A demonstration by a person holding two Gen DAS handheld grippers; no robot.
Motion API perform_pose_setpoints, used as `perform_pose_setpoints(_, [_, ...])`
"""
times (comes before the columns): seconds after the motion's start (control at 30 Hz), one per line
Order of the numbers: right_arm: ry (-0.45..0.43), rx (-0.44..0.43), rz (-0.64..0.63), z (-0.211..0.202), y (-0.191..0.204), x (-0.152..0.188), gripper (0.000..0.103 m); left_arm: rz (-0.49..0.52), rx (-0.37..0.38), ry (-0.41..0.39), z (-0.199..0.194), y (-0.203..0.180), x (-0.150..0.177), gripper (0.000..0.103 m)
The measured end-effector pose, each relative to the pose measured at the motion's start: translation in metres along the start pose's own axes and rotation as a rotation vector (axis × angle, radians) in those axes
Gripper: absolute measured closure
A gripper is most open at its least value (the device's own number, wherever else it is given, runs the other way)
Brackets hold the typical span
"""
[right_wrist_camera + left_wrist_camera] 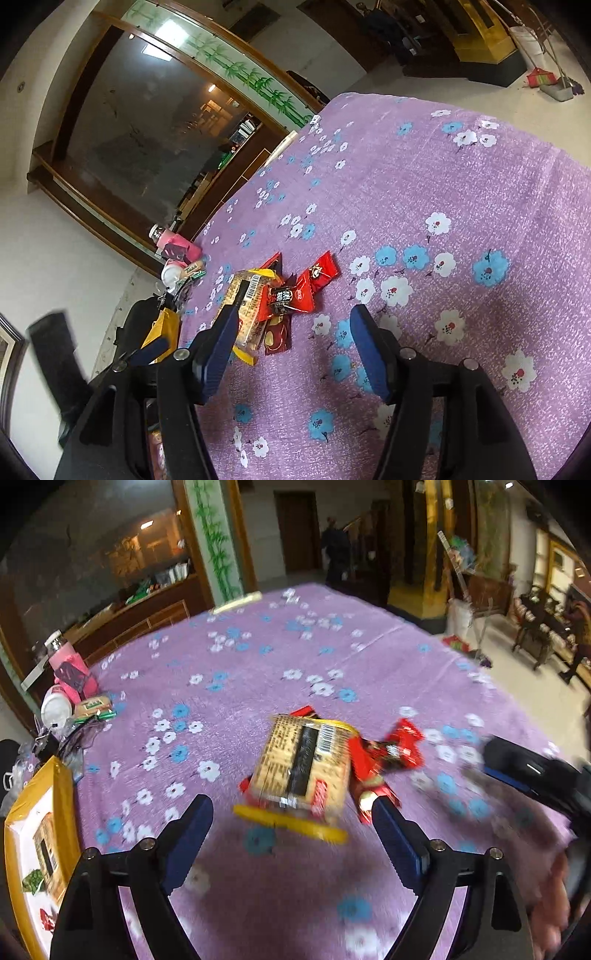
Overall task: Organize snacks
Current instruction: 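Grasp the large cracker pack with the left gripper while the right grasps a red candy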
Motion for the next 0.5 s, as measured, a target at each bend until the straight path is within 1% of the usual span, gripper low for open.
perform_pose_setpoints(0.07, [-0.002,0.0,-0.002,0.0,0.001,0.0,0.041,0.028,-0.011,0.017,0.013,-0.007,-0.009,0.013])
perform_pose_setpoints(0.17, [-0.002,0.004,-0.006,0.001,0.002,0.0,0.04,0.058,-0.1,0.022,0.029,-0.01,-0.02,0.013])
perform_pose_setpoints(0.23, [-0.003,0.005,-0.01,0.001,0.003,0.0,0.04,0.059,-0.104,0.038,0.039,-0.011,-0.026,0.013])
perform_pose_setpoints(0.3, [-0.003,0.007,-0.011,0.001,0.004,0.0,0.04,0.055,-0.085,0.048,0.049,-0.012,-0.031,0.013])
perform_pose_setpoints(0.33, [-0.003,0.007,-0.011,0.001,0.004,0.0,0.04,0.048,-0.087,0.037,0.051,-0.012,-0.035,0.013])
perform_pose_setpoints(0.37, [-0.003,0.007,-0.011,0.001,0.004,0.0,0.04,0.037,-0.089,0.034,0.053,-0.009,-0.036,0.015])
perform_pose_setpoints(0.4, [-0.004,0.008,-0.011,0.0,0.004,0.0,0.04,0.023,-0.072,0.036,0.056,-0.007,-0.037,0.027])
perform_pose_setpoints(0.43, [-0.004,0.009,-0.011,0.0,0.004,0.0,0.04,0.013,-0.049,0.04,0.058,-0.006,-0.037,0.031])
perform_pose_setpoints(0.5, [-0.005,0.009,-0.012,0.0,0.004,-0.001,0.04,-0.006,-0.043,0.026,0.057,-0.002,-0.034,0.031])
Point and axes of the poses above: each gripper's, at about its wrist camera, not at the fingertips, and z roughly the way its jaws point, y to its left, x to its underside, the point moved 7 cm from there along z, roughly the way its jaws point, and after that the axes turned 13 degrees about y, right-handed, at the moved point
